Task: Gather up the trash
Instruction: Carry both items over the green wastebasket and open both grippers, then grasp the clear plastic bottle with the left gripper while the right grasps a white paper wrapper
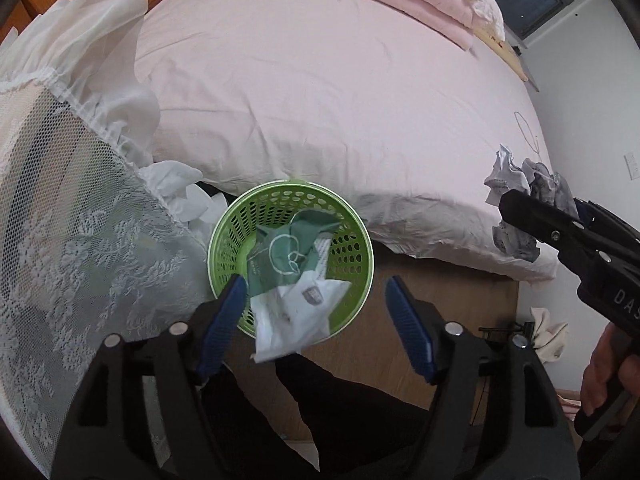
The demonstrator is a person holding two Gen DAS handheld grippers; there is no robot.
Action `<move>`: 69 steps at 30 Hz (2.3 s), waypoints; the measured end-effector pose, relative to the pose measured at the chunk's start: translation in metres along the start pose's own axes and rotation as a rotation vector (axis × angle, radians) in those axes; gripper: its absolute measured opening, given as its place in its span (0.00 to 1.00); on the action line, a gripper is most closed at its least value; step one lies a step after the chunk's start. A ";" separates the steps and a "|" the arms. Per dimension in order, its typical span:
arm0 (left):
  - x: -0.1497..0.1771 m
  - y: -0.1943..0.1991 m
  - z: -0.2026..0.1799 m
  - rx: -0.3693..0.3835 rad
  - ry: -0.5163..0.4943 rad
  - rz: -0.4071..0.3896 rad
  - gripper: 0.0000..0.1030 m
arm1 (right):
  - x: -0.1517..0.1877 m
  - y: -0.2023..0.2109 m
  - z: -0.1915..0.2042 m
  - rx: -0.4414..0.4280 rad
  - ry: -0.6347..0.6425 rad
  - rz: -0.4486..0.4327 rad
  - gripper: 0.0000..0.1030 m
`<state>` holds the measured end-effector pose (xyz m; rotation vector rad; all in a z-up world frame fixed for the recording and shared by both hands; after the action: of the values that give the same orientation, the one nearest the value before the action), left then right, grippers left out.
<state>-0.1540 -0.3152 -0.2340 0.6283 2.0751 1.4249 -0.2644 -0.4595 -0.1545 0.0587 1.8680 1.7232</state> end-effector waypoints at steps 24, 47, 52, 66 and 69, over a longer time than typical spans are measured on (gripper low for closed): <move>0.009 0.183 0.077 -0.192 0.162 -0.487 0.93 | 0.000 -0.052 0.066 -0.020 0.138 0.119 0.98; 0.036 0.233 0.232 -0.385 0.460 -0.534 0.93 | -0.069 -0.023 0.205 -0.135 0.334 -0.002 0.98; 0.035 0.258 0.292 -0.426 0.578 -0.558 0.93 | -0.105 -0.014 0.270 -0.194 0.431 -0.065 0.98; 0.001 0.264 0.431 -0.378 0.930 -0.484 0.93 | -0.190 -0.076 0.420 -0.221 0.539 -0.039 0.98; -0.011 0.255 0.452 -0.378 1.005 -0.450 0.93 | -0.194 -0.092 0.427 -0.191 0.534 -0.028 0.98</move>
<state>0.1726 0.0733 -0.1251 -0.8348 2.2629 1.9686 0.1168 -0.1719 -0.1589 -0.5495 2.0318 2.0269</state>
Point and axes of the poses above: each gripper's, at about its wrist camera, not at the fingertips, and y roughly against the way its jaws point, z to its left, x to its underside, the point moved 2 cm from there along -y, roughly the way its jaws point, and after that the axes turned 9 degrees about y, right-handed, at the moved point
